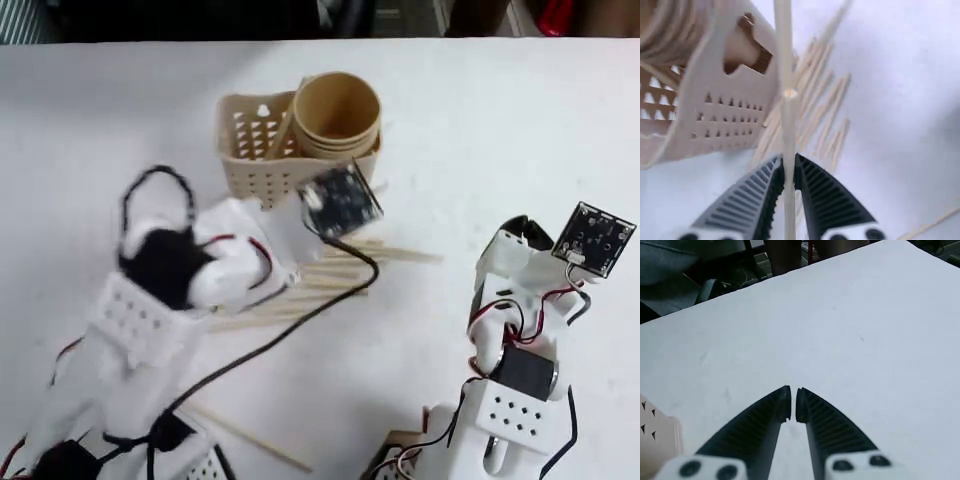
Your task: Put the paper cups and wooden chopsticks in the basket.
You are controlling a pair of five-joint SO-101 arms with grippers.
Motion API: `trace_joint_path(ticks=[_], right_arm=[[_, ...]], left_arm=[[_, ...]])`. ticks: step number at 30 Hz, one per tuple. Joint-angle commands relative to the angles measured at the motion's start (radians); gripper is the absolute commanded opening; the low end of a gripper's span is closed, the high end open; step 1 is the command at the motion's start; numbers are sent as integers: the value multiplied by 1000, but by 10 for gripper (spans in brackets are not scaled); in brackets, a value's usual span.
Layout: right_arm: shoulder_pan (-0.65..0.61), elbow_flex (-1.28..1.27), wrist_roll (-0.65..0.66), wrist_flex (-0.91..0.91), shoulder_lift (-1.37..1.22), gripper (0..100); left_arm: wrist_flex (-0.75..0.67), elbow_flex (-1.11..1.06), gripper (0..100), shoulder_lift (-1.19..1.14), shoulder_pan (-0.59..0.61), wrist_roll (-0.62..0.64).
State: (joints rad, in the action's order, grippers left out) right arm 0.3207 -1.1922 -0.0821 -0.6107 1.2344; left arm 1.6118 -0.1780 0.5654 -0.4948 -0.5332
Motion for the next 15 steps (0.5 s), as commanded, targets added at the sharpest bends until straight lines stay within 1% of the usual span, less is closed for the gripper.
trace_joint_path(ticks=[1,7,11,15], right_arm=[[5,5,-6,22,21,39],[5,5,-6,22,19,39],[5,5,-6,22,19,39],[5,5,-6,22,18,39]], left_arm=[[-12,224,21,15,58,69],[-103,470,21,-90,133,123],[-170,628,21,-142,137,163],[-287,729,21,-186,137,249]])
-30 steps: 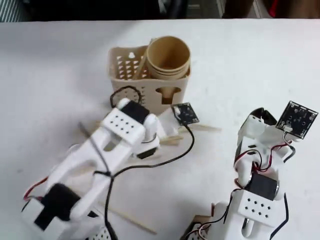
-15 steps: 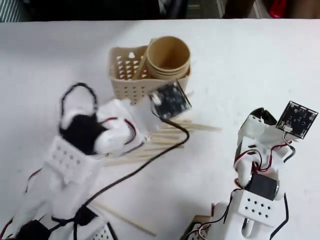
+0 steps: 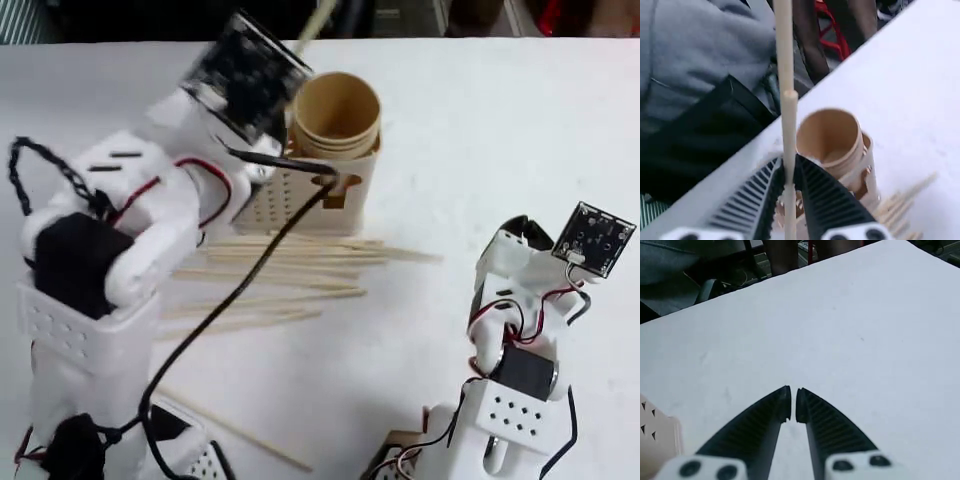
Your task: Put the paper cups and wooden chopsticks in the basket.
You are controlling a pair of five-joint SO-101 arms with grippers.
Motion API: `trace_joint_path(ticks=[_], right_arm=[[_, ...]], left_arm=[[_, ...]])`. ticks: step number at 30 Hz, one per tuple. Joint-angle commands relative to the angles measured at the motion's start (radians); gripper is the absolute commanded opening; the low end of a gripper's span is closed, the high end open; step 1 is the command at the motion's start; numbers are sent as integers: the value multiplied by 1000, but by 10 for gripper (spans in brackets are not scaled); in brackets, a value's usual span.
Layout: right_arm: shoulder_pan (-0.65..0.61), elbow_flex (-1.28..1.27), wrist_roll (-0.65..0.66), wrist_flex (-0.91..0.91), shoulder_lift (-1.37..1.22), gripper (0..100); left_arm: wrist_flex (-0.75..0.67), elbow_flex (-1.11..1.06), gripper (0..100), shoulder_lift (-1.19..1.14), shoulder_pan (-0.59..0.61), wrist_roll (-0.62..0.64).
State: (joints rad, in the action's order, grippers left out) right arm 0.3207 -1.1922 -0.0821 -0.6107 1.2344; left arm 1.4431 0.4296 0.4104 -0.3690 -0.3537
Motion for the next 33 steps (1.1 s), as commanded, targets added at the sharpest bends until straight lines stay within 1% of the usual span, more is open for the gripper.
trace_joint_path(ticks=[1,6,10,14,21,24,26,28,33], right_arm=[[5,5,-6,22,18,39],[5,5,-6,22,18,39],[5,5,-6,22,18,39],[5,5,-6,22,18,39],[5,5,-6,22,18,39],[5,5,-6,24,18,39],[5,5,-6,24,18,39],[5,5,-6,24,18,39],[5,5,-6,24,18,39]], left_arm=[[-150,133,21,-42,12,80],[-328,140,21,-81,12,98],[-428,140,20,-105,12,100],[-448,140,20,-136,25,161],[-437,137,20,-213,162,288],[-399,137,20,-237,183,299],[-399,100,20,-243,186,302],[-436,38,20,-245,186,302],[-586,-144,20,-245,188,308]])
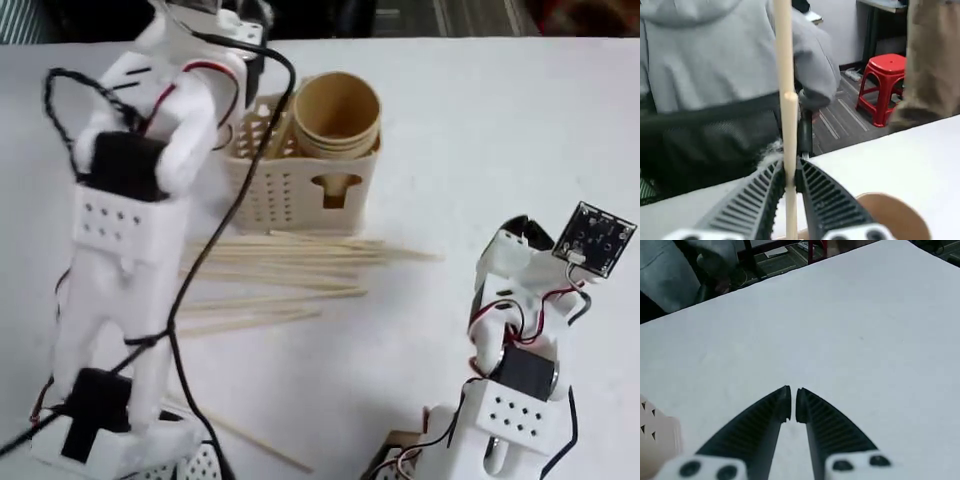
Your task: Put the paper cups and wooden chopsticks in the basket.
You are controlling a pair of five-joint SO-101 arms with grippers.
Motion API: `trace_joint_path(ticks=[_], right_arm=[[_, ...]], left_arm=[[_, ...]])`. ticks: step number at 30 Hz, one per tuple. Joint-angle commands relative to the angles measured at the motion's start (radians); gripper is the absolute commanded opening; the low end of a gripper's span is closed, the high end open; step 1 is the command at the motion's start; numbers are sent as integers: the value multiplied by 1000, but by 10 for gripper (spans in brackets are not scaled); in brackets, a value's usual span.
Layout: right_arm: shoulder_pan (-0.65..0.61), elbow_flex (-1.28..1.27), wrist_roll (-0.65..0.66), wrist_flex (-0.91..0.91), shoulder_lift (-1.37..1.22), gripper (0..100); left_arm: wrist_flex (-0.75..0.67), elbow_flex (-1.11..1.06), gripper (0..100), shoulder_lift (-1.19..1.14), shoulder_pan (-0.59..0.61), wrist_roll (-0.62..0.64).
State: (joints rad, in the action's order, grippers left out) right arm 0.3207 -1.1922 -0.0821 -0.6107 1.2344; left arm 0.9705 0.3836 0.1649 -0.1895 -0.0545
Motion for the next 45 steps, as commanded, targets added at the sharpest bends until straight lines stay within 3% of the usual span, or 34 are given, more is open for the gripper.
trace_joint_path(ticks=[1,15,22,32,37,41,45], right_arm=[[5,5,-6,24,18,39],[5,5,-6,24,18,39],[5,5,-6,24,18,39],[2,5,0,24,18,39],[-45,5,5,19,16,39],[-67,6,66,19,16,39],[-116,21,144,8,16,39]], left_arm=[[-137,-130,20,1,8,9],[-137,-356,26,2,39,5],[78,-249,221,2,39,11],[476,100,220,4,41,2],[635,245,133,116,41,-58],[663,221,111,275,41,-123],[660,57,109,440,68,-127]])
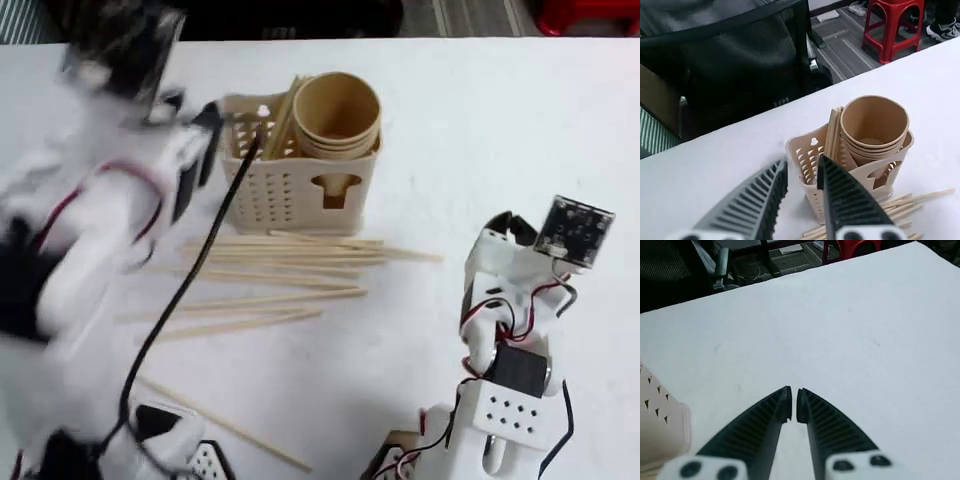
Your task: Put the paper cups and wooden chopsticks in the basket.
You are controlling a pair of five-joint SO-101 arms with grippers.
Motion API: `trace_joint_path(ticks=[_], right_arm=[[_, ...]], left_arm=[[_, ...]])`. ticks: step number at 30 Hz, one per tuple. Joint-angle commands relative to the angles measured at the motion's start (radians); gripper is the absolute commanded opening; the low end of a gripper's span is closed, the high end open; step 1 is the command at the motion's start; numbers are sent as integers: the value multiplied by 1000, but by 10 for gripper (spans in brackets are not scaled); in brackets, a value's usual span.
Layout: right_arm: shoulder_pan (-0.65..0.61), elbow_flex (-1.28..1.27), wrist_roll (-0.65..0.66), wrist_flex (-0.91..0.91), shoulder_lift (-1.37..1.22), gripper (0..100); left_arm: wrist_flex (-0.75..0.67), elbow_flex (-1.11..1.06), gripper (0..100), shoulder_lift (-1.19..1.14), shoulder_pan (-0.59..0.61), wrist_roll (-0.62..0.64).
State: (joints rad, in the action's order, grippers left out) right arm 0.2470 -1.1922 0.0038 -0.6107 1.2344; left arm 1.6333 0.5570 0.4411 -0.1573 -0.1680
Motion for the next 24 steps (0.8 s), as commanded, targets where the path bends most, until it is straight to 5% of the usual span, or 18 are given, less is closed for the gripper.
trace_joint_path(ticks=[1,14,24], right_arm=[[-56,32,74,-12,16,39],[-265,400,196,-440,16,39],[-506,595,333,-700,-62,39]], left_arm=[[-8,-167,109,208,53,-14],[-316,-1030,30,875,357,-54],[-578,-1602,30,1098,642,43]])
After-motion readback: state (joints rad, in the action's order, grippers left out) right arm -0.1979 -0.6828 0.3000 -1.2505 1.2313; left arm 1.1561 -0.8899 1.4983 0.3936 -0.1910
